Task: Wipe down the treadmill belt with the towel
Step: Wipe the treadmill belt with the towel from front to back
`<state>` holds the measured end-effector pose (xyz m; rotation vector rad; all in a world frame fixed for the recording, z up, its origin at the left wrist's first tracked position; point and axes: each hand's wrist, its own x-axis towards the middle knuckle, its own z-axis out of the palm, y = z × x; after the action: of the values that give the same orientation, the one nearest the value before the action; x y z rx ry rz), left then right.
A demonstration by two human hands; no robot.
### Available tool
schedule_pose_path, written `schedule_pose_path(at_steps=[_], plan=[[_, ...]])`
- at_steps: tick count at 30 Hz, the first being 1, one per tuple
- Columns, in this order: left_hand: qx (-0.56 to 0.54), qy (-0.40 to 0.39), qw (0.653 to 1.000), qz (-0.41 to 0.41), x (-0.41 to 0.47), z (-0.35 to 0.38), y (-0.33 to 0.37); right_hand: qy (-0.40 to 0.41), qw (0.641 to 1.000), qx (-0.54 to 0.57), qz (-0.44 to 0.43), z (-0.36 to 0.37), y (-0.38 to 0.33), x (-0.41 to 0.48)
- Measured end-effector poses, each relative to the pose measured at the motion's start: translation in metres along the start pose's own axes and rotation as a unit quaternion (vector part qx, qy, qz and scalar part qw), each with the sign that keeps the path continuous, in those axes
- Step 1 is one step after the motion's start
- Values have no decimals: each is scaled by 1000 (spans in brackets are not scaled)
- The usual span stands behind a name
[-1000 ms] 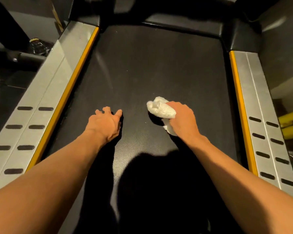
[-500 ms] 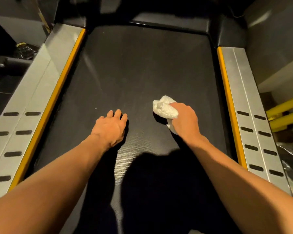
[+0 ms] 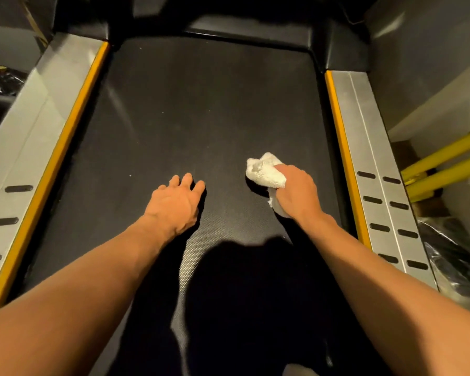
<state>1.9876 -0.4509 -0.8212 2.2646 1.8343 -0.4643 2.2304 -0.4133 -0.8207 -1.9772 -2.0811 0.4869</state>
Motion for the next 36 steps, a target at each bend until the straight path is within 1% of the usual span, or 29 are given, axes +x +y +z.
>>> schedule_pose_path(at_steps=[2, 3, 4, 5, 6, 7, 8, 9, 12, 13, 15, 17, 18, 20, 21, 22, 23, 24, 25, 26, 27, 28, 30, 31, 32, 33, 34, 35, 36], plan=[[-1, -10, 1000, -1, 2, -2, 2, -43, 999, 17, 6, 16, -10, -16], [-1, -11, 1000, -4, 3, -2, 3, -63, 998, 3, -11, 23, -20, -27], [1, -13, 1000, -6, 5, -1, 6, -82, 996, -15, -43, 28, -30, -40], [5, -17, 1000, -6, 6, 0, 9, -90, 991, -22, -101, 32, -35, -52], [11, -22, 1000, -4, 7, 2, 12, -111, 984, -16, -135, 30, -38, -59], [18, -29, 999, -1, 8, 3, 15, -134, 980, -21, -148, 29, -33, -57], [22, -36, 999, 1, 9, 3, 18, -149, 979, -18, -140, 23, -27, -49], [23, -39, 999, 2, 10, 3, 19, -125, 984, -16, -124, 20, -14, -38], [27, -26, 999, 4, 12, -1, 22, -47, 998, -34, -31, 5, 10, -10], [30, -24, 999, 7, 12, -2, 23, -30, 999, -33, -22, 2, 10, -8], [31, -28, 999, 12, 12, -4, 25, -40, 998, -12, -37, 5, 0, -20], [25, -35, 999, 9, 12, -5, 27, -71, 994, 62, -57, 9, -13, -47], [20, -38, 999, 8, 12, -6, 27, -75, 987, 103, -99, 10, -19, -64], [13, -39, 999, 7, 13, -5, 27, -104, 972, 127, -170, 14, -21, -84], [11, -36, 999, 6, 13, -4, 26, -119, 971, 119, -171, 10, -18, -78], [12, -31, 999, 5, 13, -3, 26, -120, 977, 88, -150, 5, -13, -65], [11, -28, 1000, 6, 12, -3, 26, -99, 989, 41, -105, 4, -4, -50], [9, -26, 1000, 8, 11, -2, 27, -56, 997, 11, -59, -1, 7, -35], [8, -24, 1000, 13, 11, -2, 30, -7, 1000, 0, -22, -6, 20, -23], [6, -25, 1000, 15, 11, -1, 31, 22, 1000, 7, -6, -11, 30, -17], [1, -25, 1000, 17, 11, 0, 32, 34, 999, 17, 6, -13, 34, -16], [-6, -18, 1000, 20, 12, -1, 33, 27, 999, 24, 4, -11, 35, -20], [-10, 5, 1000, 27, 14, -5, 34, -50, 997, 47, -23, -3, 21, -42], [-11, 9, 999, 32, 14, -7, 35, -96, 991, 75, -47, 0, 10, -55], [-10, 3, 999, 34, 15, -8, 36, -118, 982, 114, -90, 3, 1, -68], [-7, -9, 999, 33, 15, -9, 38, -123, 976, 131, -125, 7, -3, -78], [-2, -19, 999, 28, 15, -9, 39, -113, 974, 139, -142, 12, -1, -78], [1, -23, 999, 23, 16, -8, 40, -88, 981, 115, -133, 11, 2, -69], [1, -22, 1000, 21, 16, -8, 42, -52, 990, 79, -106, 11, 11, -56]])
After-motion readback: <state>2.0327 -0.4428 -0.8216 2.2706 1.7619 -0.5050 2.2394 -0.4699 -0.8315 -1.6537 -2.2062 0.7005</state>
